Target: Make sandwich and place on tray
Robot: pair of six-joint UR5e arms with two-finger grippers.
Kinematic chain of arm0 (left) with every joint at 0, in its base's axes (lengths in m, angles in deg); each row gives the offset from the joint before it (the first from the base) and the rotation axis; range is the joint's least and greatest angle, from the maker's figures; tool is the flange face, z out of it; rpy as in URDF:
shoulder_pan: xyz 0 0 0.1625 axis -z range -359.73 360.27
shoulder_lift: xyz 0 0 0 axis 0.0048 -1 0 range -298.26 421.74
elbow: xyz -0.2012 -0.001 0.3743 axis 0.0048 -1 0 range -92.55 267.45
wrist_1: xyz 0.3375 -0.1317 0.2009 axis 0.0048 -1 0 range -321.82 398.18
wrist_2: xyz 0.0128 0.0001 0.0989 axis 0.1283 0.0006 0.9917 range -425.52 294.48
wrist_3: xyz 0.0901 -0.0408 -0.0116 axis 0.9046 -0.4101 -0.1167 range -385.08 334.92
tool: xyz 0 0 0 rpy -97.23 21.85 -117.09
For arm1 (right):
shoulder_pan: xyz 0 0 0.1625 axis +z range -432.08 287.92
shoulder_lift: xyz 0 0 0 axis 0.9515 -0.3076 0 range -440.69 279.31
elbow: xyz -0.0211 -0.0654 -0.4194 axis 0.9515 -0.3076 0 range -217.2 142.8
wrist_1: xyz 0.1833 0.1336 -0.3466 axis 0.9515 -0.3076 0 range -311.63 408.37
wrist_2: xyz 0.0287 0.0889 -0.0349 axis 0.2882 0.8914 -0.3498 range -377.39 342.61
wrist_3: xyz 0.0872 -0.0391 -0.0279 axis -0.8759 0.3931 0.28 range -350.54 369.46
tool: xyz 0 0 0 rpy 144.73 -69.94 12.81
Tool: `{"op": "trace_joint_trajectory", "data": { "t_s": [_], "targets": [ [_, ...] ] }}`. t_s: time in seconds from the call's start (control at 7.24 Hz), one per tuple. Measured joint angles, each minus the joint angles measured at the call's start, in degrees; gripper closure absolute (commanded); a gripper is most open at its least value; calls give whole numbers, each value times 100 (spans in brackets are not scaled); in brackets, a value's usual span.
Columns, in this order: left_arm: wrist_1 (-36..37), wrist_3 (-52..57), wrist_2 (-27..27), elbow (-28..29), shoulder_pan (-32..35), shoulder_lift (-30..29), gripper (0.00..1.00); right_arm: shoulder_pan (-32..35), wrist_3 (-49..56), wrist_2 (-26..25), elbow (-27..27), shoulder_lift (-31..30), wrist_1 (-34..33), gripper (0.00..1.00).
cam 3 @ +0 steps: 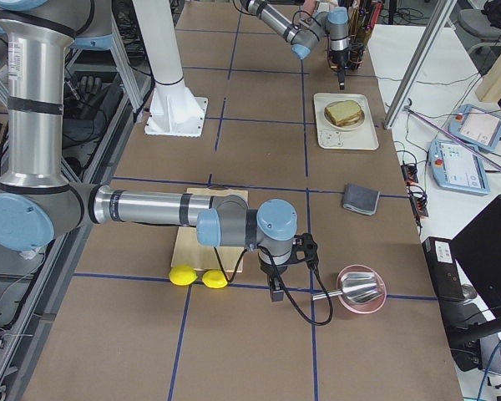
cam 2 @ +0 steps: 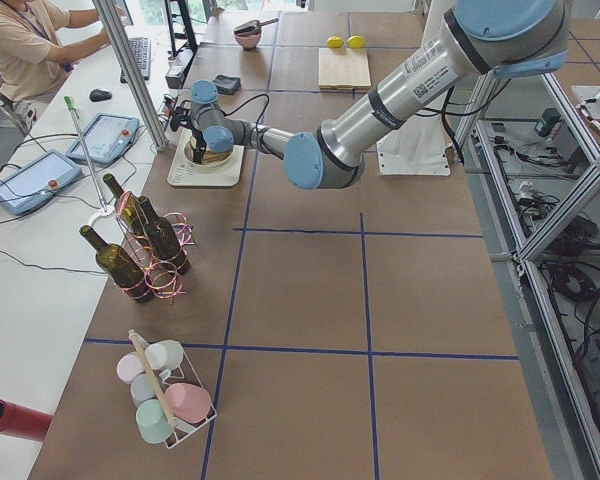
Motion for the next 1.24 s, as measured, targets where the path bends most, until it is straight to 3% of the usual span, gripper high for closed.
{"op": "trace_joint_trajectory", "data": {
  "t_s": [0.55,0.83,1.24],
  "targets": [
    [2026,2216,-915,-3105,968,2192,0,0,-93,6,56,13,-2,0],
    [2693,3509,-993,-4480,1249,3476,0,0,-133,36,115,-3,-6,0],
    [3257,5022,-1245,-4962,2467,4988,0,4,-133,42,122,-21,-6,0]
  ]
}}
